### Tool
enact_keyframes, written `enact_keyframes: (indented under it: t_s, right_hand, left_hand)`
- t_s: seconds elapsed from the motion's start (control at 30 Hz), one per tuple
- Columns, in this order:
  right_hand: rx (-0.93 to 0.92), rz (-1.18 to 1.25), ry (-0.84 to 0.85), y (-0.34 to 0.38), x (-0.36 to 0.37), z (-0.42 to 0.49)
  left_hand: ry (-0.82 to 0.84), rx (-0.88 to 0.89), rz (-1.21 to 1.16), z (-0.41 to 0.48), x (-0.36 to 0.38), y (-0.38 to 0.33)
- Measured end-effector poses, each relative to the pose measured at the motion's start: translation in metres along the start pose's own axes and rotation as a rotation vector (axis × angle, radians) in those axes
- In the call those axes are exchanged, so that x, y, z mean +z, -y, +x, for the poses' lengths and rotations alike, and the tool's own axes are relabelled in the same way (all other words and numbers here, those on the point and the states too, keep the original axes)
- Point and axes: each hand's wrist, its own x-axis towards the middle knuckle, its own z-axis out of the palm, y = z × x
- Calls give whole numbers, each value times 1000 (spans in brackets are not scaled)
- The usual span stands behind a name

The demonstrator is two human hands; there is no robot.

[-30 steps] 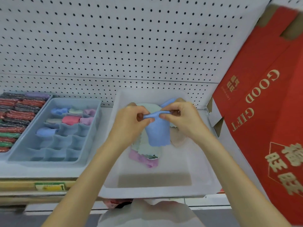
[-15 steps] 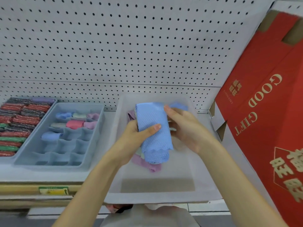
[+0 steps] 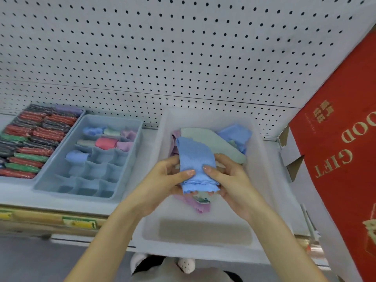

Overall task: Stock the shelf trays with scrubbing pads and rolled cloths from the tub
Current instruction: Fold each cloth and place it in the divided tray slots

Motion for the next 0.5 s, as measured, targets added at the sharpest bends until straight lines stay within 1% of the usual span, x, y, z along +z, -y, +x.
enact_keyframes:
  t_s: [0.1, 0.17, 0.2, 0.27, 0.37, 0.43, 0.47, 0.5]
  right_hand:
    - [-30, 137, 143, 3, 0, 3]
    - [-40, 174, 161, 7, 3, 5]
    - [-36, 170, 144, 11, 7, 5]
    - [-50, 88, 76, 16, 10, 9]
    - [-136, -117, 74, 20, 20, 19]
    - [-193, -317, 57, 20, 30, 25]
    - [-218, -372, 47, 19, 36, 28]
    - [-232, -377, 52, 17, 42, 32]
  left_hand:
    - [31, 29, -132, -2, -10, -5]
    - [24, 44, -190, -3, -15, -9]
    - [12, 44, -203, -3, -17, -10]
    - [-1, 37, -176, -3, -21, -14]
    - [-20, 46, -53, 0, -29, -18]
    - [-88, 114, 67, 3, -37, -18]
    - [-129, 153, 115, 4, -41, -18]
    - [-160, 186, 138, 5, -47, -18]
